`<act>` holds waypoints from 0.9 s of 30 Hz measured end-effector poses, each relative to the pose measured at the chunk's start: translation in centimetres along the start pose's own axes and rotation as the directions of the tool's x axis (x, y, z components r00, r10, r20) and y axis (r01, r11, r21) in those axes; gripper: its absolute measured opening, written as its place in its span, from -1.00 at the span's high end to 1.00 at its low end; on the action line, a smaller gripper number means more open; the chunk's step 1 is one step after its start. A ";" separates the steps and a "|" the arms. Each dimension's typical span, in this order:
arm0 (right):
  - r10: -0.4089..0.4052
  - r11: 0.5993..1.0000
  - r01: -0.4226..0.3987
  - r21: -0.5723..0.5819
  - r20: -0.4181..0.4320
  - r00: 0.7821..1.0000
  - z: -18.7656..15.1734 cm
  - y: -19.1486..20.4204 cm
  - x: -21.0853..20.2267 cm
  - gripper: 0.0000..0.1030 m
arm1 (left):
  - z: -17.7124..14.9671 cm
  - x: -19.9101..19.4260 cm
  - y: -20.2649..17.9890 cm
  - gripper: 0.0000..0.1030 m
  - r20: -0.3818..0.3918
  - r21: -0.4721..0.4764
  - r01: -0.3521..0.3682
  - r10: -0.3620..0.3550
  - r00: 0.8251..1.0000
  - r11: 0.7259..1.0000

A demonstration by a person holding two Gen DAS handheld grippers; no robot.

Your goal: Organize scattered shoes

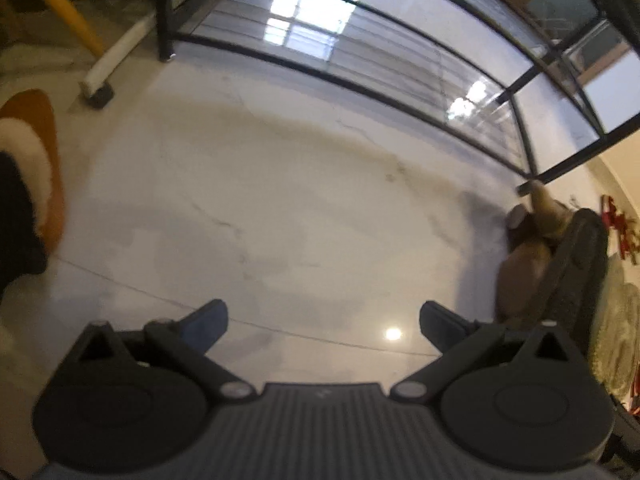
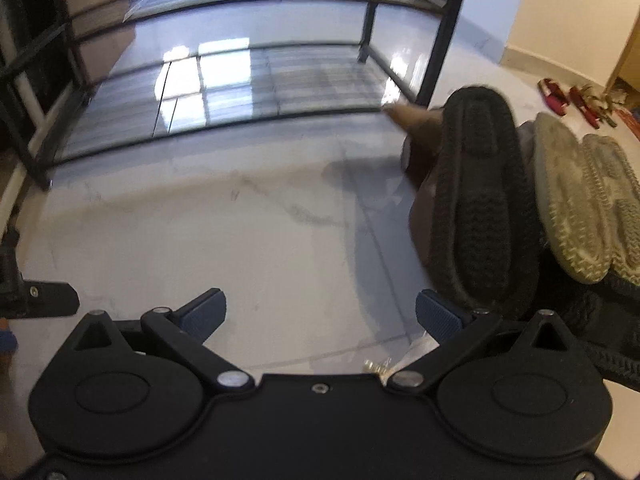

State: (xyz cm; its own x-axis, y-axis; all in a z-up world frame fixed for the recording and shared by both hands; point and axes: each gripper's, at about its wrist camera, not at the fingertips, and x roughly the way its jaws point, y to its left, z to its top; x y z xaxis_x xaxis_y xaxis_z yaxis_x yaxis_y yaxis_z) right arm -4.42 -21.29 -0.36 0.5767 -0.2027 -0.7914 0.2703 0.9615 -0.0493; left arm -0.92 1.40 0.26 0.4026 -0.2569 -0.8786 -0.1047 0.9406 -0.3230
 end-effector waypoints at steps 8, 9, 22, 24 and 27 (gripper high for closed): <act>-0.094 0.974 -0.034 0.223 0.541 0.836 -2.8 -6.0 -7.4 -1.00 | -1.6 -5.1 -4.3 -0.99 0.382 0.313 0.013 -0.139 0.914 0.950; -0.126 0.968 -0.018 0.252 0.543 0.830 -3.1 -6.6 -7.2 -1.00 | -1.6 -5.2 -4.8 -0.99 0.403 0.328 -0.005 -0.135 0.905 0.945; -0.263 0.951 0.125 0.284 0.523 0.811 -6.1 -14.8 -7.1 -1.00 | -1.1 0.0 -12.3 -0.99 0.336 0.376 -0.046 -0.090 0.937 0.926; -0.292 0.941 0.142 0.306 0.530 0.796 -6.7 -15.9 -7.7 -1.00 | -1.6 0.8 -13.4 -0.99 0.322 0.399 -0.004 -0.135 0.937 0.917; -0.337 0.922 0.163 0.351 0.518 0.786 -7.8 -17.3 -8.1 -1.00 | -2.7 1.6 -14.4 -0.99 0.315 0.412 0.076 -0.220 0.923 0.908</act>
State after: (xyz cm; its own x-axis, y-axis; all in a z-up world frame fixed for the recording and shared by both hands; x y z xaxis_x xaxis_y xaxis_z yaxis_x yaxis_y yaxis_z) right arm -19.82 -34.80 2.14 0.7617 -0.5794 -0.2900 0.6144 0.7880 0.0394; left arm -1.24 -13.16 2.58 0.6808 -0.3748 -0.6293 0.3105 0.9258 -0.2155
